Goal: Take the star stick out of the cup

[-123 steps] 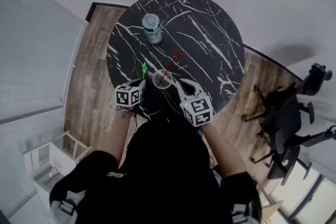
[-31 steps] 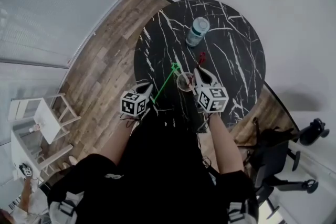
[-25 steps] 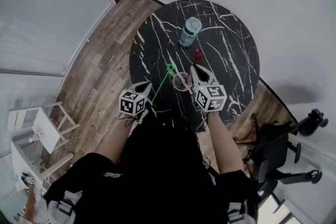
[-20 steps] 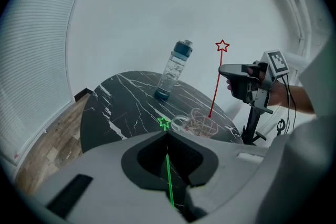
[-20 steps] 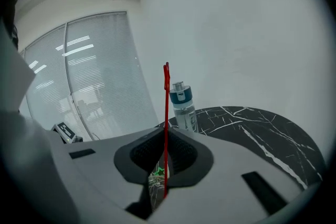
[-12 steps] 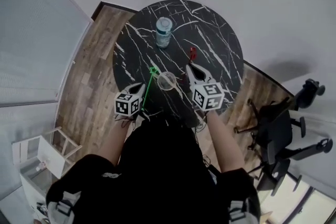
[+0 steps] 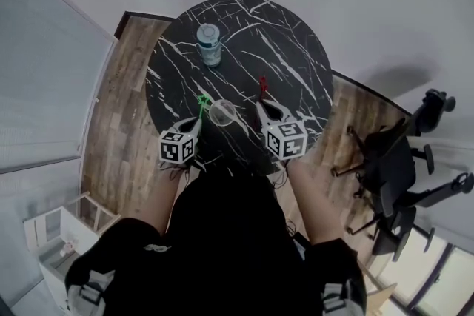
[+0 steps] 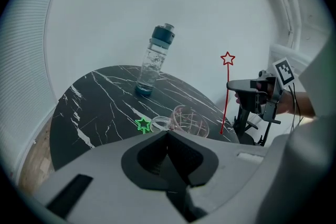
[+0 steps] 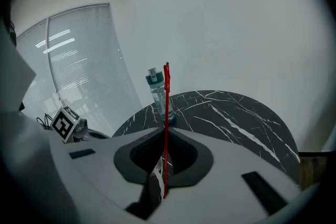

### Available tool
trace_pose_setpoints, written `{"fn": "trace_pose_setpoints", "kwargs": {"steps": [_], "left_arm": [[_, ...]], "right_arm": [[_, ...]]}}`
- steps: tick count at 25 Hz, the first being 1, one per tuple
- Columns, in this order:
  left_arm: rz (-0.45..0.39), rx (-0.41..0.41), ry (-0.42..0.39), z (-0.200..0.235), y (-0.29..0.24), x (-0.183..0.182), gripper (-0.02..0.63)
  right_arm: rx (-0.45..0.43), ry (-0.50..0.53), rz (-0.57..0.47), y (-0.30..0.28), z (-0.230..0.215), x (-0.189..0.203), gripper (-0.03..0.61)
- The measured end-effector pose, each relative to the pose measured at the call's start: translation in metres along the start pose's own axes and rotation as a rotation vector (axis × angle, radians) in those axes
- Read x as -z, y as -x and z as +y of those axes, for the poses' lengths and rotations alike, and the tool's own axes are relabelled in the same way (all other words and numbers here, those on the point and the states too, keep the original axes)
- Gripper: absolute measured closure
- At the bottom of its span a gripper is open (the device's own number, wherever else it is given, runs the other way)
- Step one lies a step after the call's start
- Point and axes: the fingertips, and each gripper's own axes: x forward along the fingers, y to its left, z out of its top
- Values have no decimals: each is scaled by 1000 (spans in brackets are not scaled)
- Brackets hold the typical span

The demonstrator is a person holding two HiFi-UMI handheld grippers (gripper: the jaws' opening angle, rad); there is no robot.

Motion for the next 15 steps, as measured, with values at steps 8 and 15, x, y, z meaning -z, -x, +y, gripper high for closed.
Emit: {"fn": "trace_pose_setpoints", "kwargs": {"steps": [8, 15], "left_arm": [[44, -7, 5, -3, -2, 19, 614], [78, -13, 10, -2, -5, 34, 614]], "right_arm": [[-16, -68, 117, -13, 0, 55, 568], [-15, -101, 217, -24, -5, 102, 568]]}}
